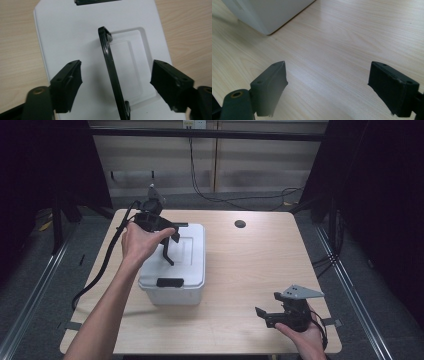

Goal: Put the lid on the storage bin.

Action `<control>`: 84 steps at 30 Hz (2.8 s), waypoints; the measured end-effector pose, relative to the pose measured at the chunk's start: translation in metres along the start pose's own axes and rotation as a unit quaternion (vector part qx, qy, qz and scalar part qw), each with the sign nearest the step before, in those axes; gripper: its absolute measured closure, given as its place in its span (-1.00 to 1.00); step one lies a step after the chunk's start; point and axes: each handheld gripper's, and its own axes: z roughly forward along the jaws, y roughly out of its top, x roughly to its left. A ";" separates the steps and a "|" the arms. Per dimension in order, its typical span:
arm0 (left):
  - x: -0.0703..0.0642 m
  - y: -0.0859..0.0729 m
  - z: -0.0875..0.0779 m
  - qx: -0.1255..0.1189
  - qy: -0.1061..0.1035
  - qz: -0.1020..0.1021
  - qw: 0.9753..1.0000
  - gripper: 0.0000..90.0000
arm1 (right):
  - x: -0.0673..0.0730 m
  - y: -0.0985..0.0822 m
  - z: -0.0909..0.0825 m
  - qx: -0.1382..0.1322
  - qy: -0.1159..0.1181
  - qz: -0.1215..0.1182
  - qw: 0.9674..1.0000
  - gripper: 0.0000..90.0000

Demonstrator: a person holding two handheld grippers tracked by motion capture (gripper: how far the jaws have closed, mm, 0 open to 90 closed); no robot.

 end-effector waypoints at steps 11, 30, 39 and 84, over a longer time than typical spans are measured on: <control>0.022 -0.019 -0.022 -0.062 -0.078 0.071 0.992 -0.62 | -0.001 0.000 0.000 0.003 -0.002 0.002 1.000 -0.68; 0.069 -0.065 -0.043 -0.118 -0.080 0.126 0.982 -0.48 | -0.001 0.000 0.000 0.002 -0.005 0.004 1.000 -0.68; 0.084 -0.090 -0.048 -0.132 -0.062 0.145 0.979 -0.49 | -0.001 0.000 0.000 -0.001 -0.007 0.005 1.000 -0.68; 0.158 -0.231 0.021 -0.161 -0.096 0.110 0.976 -0.59 | -0.001 0.000 0.003 0.002 -0.008 0.006 1.000 -0.69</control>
